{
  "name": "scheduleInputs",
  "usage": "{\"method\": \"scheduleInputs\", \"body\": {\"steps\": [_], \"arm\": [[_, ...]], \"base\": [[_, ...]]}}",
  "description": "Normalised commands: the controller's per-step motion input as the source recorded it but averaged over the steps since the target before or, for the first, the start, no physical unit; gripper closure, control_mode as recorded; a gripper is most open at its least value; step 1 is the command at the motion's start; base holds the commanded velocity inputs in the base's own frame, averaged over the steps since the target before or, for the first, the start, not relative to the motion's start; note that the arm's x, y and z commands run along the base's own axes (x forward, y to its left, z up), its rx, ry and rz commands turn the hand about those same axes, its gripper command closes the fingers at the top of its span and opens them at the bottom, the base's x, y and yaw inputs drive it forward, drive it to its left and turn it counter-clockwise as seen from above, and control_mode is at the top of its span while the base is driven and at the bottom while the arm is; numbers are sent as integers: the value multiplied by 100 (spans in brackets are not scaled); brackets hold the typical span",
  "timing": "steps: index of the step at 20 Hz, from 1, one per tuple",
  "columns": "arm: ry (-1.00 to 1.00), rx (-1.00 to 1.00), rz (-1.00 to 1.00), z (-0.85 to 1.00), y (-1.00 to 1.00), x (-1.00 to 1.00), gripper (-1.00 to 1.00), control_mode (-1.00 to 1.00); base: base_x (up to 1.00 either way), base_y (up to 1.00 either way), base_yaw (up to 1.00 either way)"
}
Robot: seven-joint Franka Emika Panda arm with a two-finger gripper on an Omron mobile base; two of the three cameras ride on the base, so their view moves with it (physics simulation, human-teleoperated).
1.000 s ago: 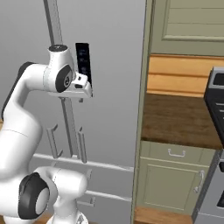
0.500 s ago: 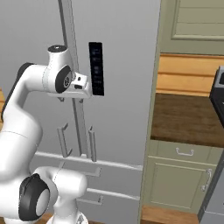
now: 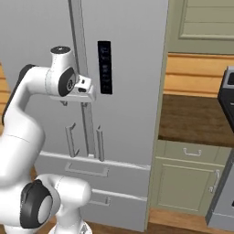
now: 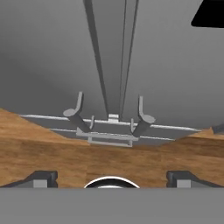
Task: Take the strawberry from the fridge and place it on top of the pancake, located on the dining counter.
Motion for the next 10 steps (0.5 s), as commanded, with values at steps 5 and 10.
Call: {"method": "scheduleInputs", "body": {"steps": [5, 10], "arm": [[0, 0, 0, 0, 0, 0, -100, 100], [0, 0, 0, 0, 0, 0, -100, 100]], "base": [[-67, 0, 0], [-63, 0, -3]]}}
